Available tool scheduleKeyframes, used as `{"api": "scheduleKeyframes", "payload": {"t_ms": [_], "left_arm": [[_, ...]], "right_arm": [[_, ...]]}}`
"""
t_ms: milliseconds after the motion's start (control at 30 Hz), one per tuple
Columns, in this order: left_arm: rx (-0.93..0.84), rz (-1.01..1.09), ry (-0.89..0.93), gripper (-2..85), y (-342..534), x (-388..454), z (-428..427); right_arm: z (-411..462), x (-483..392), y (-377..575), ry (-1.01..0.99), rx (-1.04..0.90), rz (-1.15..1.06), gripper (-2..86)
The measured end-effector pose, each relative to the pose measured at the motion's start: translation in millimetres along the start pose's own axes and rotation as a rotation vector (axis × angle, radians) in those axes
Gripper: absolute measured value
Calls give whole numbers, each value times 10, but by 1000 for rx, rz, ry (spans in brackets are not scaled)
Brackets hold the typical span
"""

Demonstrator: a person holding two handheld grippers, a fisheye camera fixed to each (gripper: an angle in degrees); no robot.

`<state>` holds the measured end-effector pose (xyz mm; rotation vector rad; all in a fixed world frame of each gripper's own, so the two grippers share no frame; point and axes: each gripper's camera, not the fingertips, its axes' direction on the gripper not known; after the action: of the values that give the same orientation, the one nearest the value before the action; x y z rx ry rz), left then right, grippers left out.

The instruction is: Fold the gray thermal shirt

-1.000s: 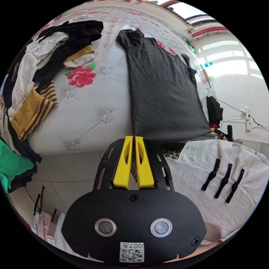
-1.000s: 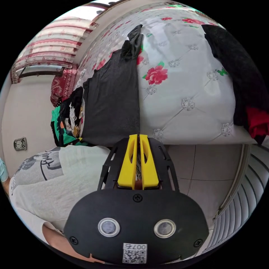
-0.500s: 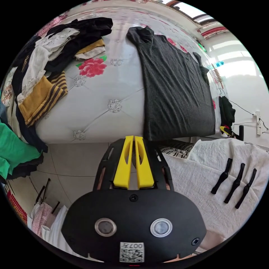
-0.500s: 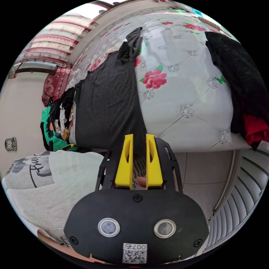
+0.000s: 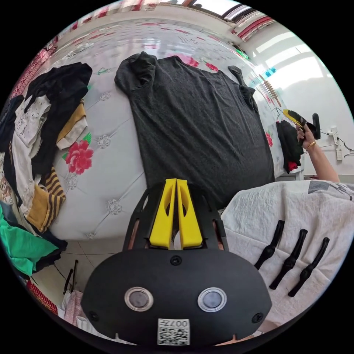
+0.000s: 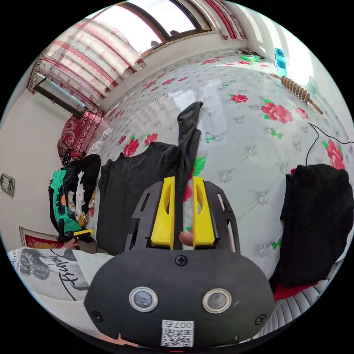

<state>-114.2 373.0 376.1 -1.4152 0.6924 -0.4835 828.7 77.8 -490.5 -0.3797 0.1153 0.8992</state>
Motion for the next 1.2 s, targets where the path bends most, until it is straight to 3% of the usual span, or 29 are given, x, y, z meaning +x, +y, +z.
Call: {"api": "scheduleKeyframes", "payload": {"t_ms": [367,633,800,967,1100,1200], "left_arm": [[-125,49,-54,-10,-1093,394,323],[-218,48,-58,-10,-1579,580,619],[-221,75,-63,-10,-1723,657,651],[-209,88,-51,-10,-1766,660,664],[-194,91,-26,-10,-1776,671,666],[-189,117,-14,-10,-1774,710,656]], "right_arm": [[1083,554,-2173,29,-68,-28,71],[1552,1054,-2769,-35,-103,24,34],[744,1460,-2705,-91,96,50,2],[-867,2407,-1990,-72,367,258,-2],[-1559,2877,-1149,40,432,434,-2],[-1631,3176,-513,4,391,643,-3]]}}
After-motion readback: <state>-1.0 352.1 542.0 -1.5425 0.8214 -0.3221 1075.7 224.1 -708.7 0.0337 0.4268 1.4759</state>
